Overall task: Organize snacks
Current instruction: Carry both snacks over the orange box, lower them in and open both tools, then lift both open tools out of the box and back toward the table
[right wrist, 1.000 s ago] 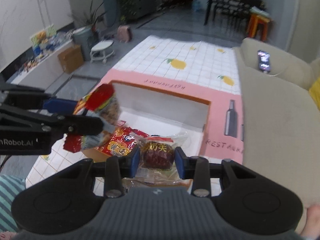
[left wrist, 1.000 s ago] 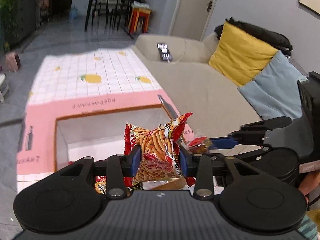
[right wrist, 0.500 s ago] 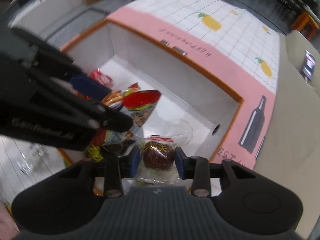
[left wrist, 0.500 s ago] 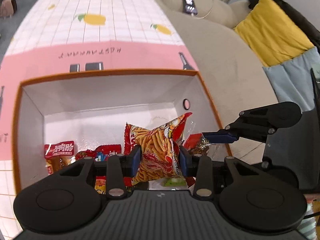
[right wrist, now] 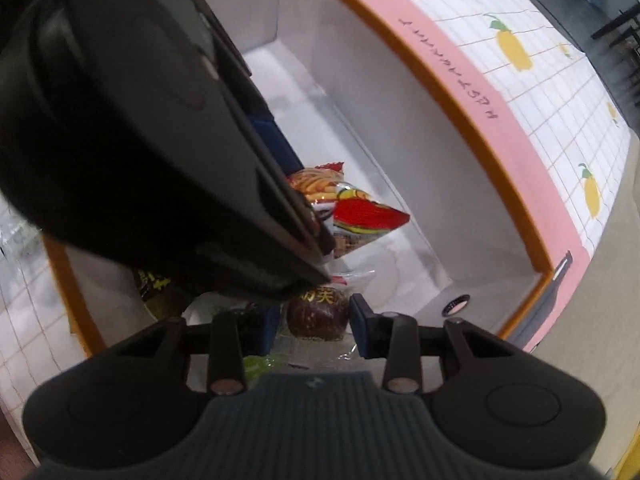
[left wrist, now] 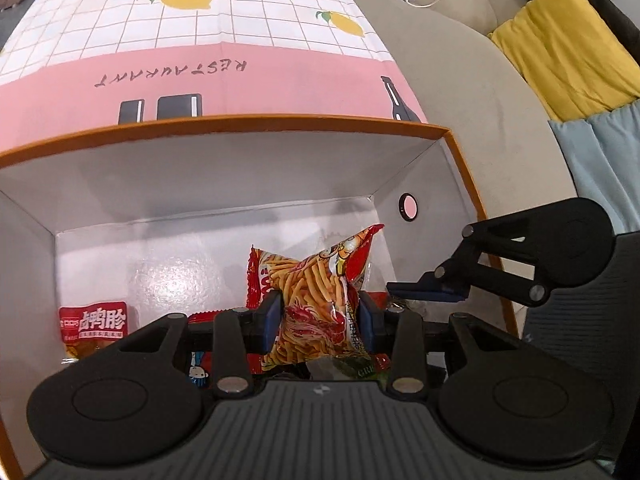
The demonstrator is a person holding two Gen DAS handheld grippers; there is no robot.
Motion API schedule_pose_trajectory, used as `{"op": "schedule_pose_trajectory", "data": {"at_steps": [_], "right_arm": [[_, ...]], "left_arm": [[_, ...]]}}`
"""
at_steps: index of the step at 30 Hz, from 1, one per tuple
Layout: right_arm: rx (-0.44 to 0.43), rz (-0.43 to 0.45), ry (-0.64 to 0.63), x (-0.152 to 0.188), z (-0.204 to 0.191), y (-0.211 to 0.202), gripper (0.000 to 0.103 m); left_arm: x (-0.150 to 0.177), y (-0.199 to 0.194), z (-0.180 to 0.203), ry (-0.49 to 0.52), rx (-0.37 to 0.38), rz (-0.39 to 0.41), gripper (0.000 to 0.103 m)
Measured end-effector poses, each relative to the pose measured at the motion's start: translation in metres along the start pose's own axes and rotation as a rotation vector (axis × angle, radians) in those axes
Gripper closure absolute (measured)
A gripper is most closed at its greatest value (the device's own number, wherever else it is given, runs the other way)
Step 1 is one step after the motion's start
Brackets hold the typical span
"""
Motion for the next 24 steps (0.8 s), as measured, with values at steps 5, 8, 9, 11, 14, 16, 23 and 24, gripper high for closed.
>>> {"op": "schedule_pose_trajectory", "data": {"at_steps": [5,8,9,11,14,16,23,24], "right_arm": [[0.023,-0.017,-0.022,0.000,-0.004,0.006,0.067],[0.033,-0.017,-0.010,0.000,-0.005,0.006,0.067],[0.035,-0.013,-0.007,0.000,-0.006,0.005,0.066],[0.043,-0.005,-0.004,-0.001,-0.009,0.003,0.061],[0.052,0.006,-0.005,-0.003,-0.016,-0.004,0.054],[0.057,0.010,-0.007,-0.003,-0.019,-0.009,0.051],[0.077,0.034,-0.021,-0.003,-0.026,-0.030,0.048],[0.081,0.038,-0.024,-0.003,-0.028,-0.035,0.047]], "left_arm": [[0.002,0.001,-0.002,-0.013,0.023,0.012,0.058],[0.004,-0.002,-0.002,-0.016,0.018,0.013,0.057],[0.005,-0.003,-0.003,-0.013,0.010,0.014,0.057],[0.006,-0.006,-0.003,-0.005,0.003,0.019,0.056],[0.008,-0.013,-0.003,-0.010,0.003,0.032,0.049],[0.008,-0.019,-0.004,-0.012,-0.001,0.041,0.046],[0.014,-0.049,-0.006,-0.008,-0.020,0.070,0.043],[0.015,-0.054,-0.006,-0.006,-0.022,0.077,0.043]]}}
Point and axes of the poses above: each gripper's, at about its wrist camera, not at the fingertips, and y roughly the way its jaws point, z to its right, x to its underside, the point moved 10 cm from there along y, roughly the way its jaws point, and after that the axes turned 1 degree about -x, right-handed, at the moved point
